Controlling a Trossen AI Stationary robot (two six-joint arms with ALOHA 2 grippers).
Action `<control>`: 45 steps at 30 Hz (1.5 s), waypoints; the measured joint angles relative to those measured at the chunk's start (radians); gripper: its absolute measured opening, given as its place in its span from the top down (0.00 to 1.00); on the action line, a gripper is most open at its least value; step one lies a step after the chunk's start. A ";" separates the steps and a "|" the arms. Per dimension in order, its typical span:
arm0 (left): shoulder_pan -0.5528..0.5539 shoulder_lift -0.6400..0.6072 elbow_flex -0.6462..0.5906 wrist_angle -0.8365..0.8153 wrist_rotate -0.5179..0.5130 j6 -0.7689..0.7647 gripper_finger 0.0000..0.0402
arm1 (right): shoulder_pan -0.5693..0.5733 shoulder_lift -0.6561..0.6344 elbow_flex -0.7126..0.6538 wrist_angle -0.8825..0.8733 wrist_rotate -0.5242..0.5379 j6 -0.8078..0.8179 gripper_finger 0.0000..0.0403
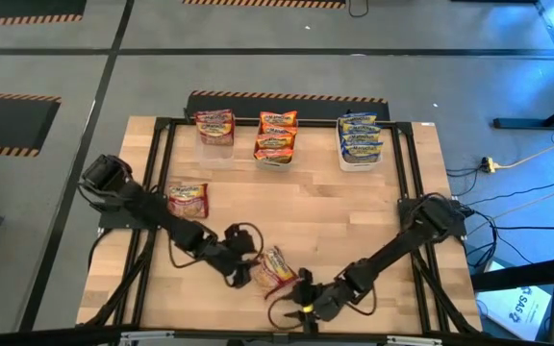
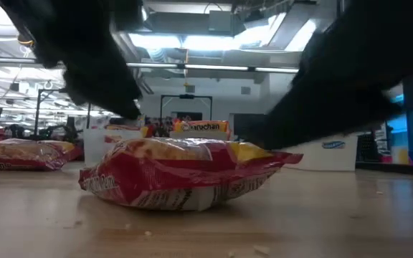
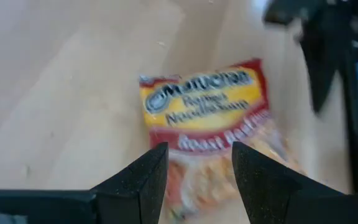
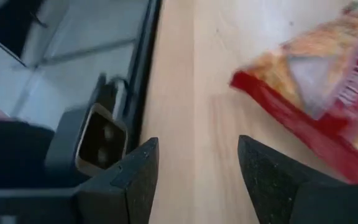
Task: Sort Maruchan noodles
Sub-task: Put the red noodle pack into the transparent bin
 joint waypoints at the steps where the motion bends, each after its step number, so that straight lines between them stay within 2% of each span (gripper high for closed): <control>1: -0.011 -0.016 0.000 -0.009 0.004 -0.006 0.57 | 0.007 -0.026 0.000 -0.052 0.007 -0.007 0.49; 3: -0.042 -0.027 0.001 0.017 -0.004 -0.012 0.57 | 0.015 -0.081 -0.001 -0.147 0.039 -0.017 0.49; 8: -0.132 0.005 0.002 0.106 -0.090 -0.014 0.57 | 0.000 -0.202 -0.001 -0.377 0.247 0.044 0.49; 11: -0.158 0.064 0.000 0.148 -0.133 -0.014 0.57 | -0.041 -0.245 -0.001 -0.471 0.272 0.099 0.49; 13: -0.161 0.106 0.000 0.193 -0.133 -0.022 0.57 | -0.078 -0.250 -0.003 -0.492 0.239 0.107 0.49; 19: -0.163 0.230 0.000 0.334 -0.105 -0.039 0.57 | -0.206 -0.242 -0.087 -0.401 -0.002 0.113 0.49; 26: -0.191 0.283 0.002 0.347 -0.107 -0.074 0.57 | -0.323 -0.235 -0.210 -0.091 -0.258 0.224 0.49; 31: -0.196 0.285 0.002 0.340 -0.117 -0.067 0.57 | -0.371 -0.235 -0.219 -0.043 -0.378 0.326 0.46; 36: -0.195 0.286 0.001 0.333 -0.133 -0.061 0.57 | -0.364 -0.235 -0.219 0.018 -0.424 0.354 0.30; 40: -0.196 0.287 0.000 0.333 -0.148 -0.059 0.57 | -0.346 -0.235 -0.219 0.015 -0.388 0.389 0.17; 45: -0.195 0.287 0.000 0.334 -0.158 -0.056 0.57 | -0.334 -0.209 -0.217 0.030 -0.320 0.455 0.11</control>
